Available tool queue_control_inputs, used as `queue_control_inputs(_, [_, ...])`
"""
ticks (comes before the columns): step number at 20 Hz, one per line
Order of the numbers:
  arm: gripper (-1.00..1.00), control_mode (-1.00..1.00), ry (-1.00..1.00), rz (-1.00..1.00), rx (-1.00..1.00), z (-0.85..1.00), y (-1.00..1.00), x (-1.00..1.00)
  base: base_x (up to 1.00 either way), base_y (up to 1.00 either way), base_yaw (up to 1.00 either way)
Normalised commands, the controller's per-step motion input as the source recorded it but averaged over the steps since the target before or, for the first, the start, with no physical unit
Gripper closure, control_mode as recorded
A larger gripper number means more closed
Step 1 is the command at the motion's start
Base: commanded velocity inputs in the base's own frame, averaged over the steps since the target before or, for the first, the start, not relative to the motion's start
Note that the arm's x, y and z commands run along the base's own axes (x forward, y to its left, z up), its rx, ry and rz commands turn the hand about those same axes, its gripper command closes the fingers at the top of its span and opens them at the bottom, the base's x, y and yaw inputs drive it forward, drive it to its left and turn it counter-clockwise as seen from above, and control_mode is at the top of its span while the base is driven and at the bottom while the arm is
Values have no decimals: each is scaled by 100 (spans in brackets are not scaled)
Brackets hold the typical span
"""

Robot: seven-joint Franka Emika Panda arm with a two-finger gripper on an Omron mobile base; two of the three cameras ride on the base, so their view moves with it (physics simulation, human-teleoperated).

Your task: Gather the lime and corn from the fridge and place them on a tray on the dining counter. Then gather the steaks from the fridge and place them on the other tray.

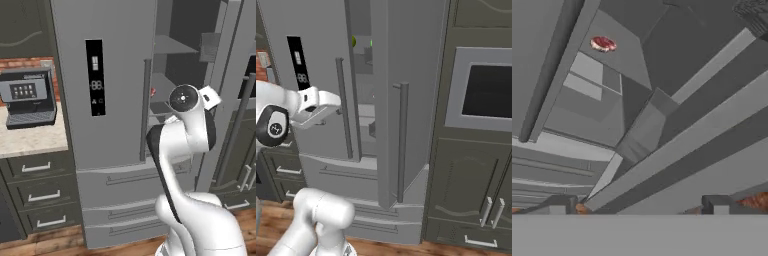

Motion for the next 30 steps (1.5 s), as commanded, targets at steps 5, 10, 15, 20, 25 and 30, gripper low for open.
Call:
queue_control_inputs(5, [-100, -100, 19, -3, -17, -21, -23, 82, 0, 0, 0])
queue_control_inputs(10, [-100, -100, 15, 0, -15, -27, -35, 84, 0, 0, 0])
queue_control_inputs(15, [-100, -100, 13, 0, -13, -16, -47, 68, 0, 0, 0])
queue_control_inputs(20, [-100, -100, 12, 0, -9, -1, -68, 42, 0, 0, 0])
queue_control_inputs(25, [-100, -100, 11, 0, -7, 0, -83, 12, 0, 0, 0])
queue_control_inputs(30, [-100, -100, 2, 0, -4, 1, -77, -23, 0, 0, 0])
